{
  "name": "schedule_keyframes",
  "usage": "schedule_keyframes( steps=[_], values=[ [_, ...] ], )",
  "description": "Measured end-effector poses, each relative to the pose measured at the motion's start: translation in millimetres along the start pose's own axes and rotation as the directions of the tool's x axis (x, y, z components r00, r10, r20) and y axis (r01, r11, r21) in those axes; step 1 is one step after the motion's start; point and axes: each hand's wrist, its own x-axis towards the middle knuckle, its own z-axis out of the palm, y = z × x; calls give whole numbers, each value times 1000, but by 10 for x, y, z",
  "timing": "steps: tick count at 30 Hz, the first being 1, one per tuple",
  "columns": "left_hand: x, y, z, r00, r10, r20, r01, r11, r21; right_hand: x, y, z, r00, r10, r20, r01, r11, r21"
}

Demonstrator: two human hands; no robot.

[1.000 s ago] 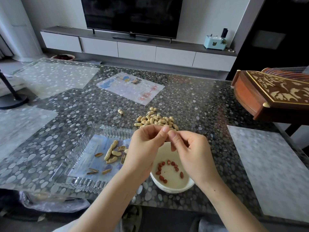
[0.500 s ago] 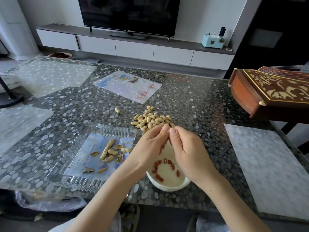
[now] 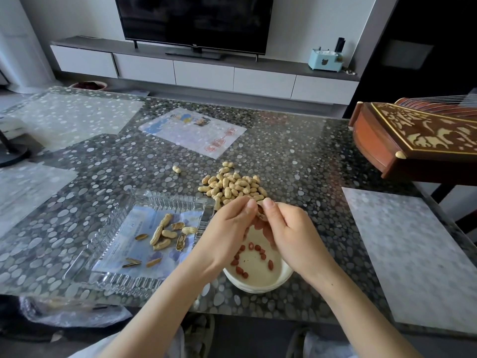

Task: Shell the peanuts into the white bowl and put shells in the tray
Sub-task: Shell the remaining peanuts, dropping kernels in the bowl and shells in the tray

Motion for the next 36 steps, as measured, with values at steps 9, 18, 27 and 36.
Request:
schedule_keyframes(
  steps=[9,18,27,36],
  values=[
    [7,-64,22,992,-113,-58,115,993,29,3,23,105,986,165,-38,-168,981,-98],
    [-6,-36,-65,987,-151,-45,155,983,99,44,130,20,910,403,97,-413,901,130],
    [-25,-38,-179,997,50,-56,-11,836,549,28,81,-219,989,134,59,-110,944,-310],
    [-49,-50,-198,988,138,-72,-67,797,601,55,145,-240,989,138,57,-118,959,-259]
  ],
)
